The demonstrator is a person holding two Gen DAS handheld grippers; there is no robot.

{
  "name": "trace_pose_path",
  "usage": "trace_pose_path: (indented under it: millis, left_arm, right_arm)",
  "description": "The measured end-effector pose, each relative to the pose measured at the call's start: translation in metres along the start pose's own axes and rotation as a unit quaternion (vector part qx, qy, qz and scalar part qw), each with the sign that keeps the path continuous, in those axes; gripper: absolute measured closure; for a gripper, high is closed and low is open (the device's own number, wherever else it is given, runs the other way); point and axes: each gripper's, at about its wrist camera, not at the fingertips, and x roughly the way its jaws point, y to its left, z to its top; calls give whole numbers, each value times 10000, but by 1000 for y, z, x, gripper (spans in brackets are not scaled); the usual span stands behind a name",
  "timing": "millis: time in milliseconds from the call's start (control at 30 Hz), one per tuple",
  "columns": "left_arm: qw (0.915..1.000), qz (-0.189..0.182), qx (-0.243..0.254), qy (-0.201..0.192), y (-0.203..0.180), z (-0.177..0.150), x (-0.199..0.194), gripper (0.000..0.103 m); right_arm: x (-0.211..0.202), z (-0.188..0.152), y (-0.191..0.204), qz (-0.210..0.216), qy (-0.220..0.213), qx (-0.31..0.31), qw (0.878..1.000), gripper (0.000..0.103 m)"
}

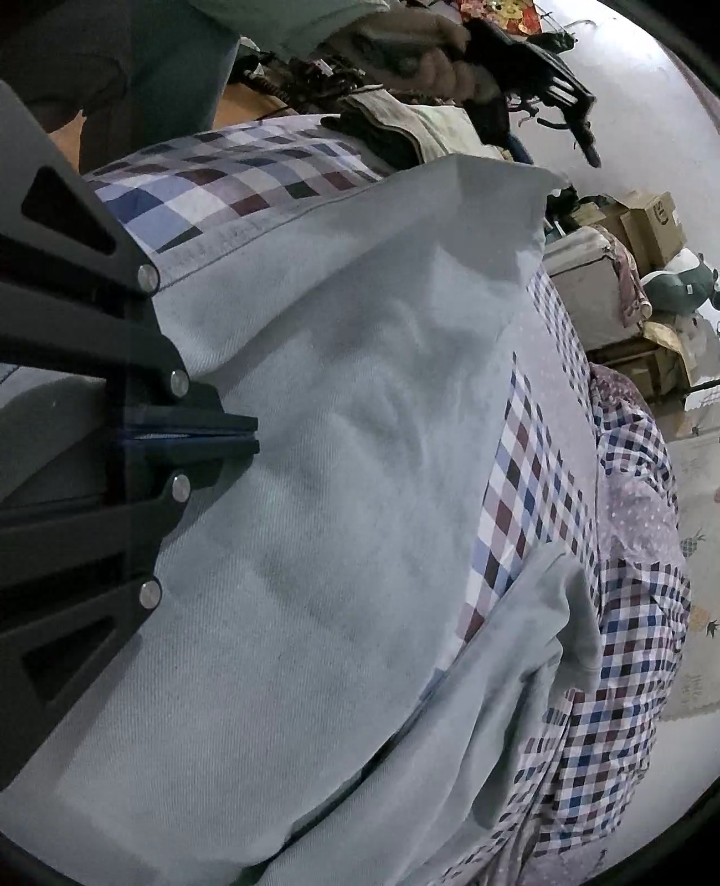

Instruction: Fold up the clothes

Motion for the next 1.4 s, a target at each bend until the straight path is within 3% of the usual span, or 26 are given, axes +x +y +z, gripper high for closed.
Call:
trace_pose_path:
  millis: [67,167,300,367,567,767,867,900,1000,1133,1200,1267,1300,1333,1400]
  left_arm:
    - [9968,600,-194,482,13,-4,31,13]
    - [9914,943,-159,891,21,-16,56,13]
    - [9894,970,563,925,-4,-22,55,13]
    - [9883,1076,647,863,-4,-23,50,13]
    - [9881,1410,220,567,20,-10,39,15]
    - [9849,1621,237,555,27,-8,46,38]
    - [9833,1741,229,483,28,-6,45,70]
    - [9825,1799,180,442,29,-4,45,80]
    - [9873,1565,-215,163,35,2,25,88]
    - [9915,1124,-412,-511,11,9,-17,89]
    - [9903,1131,-335,-737,1,6,-31,89]
    - [9822,1765,-498,-412,20,0,-20,89]
    - [9723,2144,-933,-6,46,-6,-9,88]
    - [9640,2232,-1414,281,69,-13,-3,88]
    - [9650,1742,-1949,210,90,-15,-12,85]
  right_arm:
    - [0,-1,-2,44,-9,27,10000,103]
    - [1,-1,-2,77,-10,39,10000,103]
    - [2,0,-3,102,0,42,9999,103]
    - [4,1,-4,114,6,47,9999,103]
    - [7,5,-6,146,21,63,9999,103]
    - [11,7,-7,159,19,77,9998,103]
    - [11,6,-7,160,19,74,9998,103]
    - [11,6,-6,159,19,72,9998,103]
    - [11,7,-6,142,32,25,9999,103]
    - [9,8,1,30,33,-199,9998,103]
    - [8,8,5,-23,19,-303,9995,103]
    - [6,8,10,-108,46,-455,9989,103]
    - [5,8,13,-146,64,-544,9984,103]
    - [4,8,17,-183,82,-632,9978,103]
    - [0,8,25,-218,72,-829,9963,98]
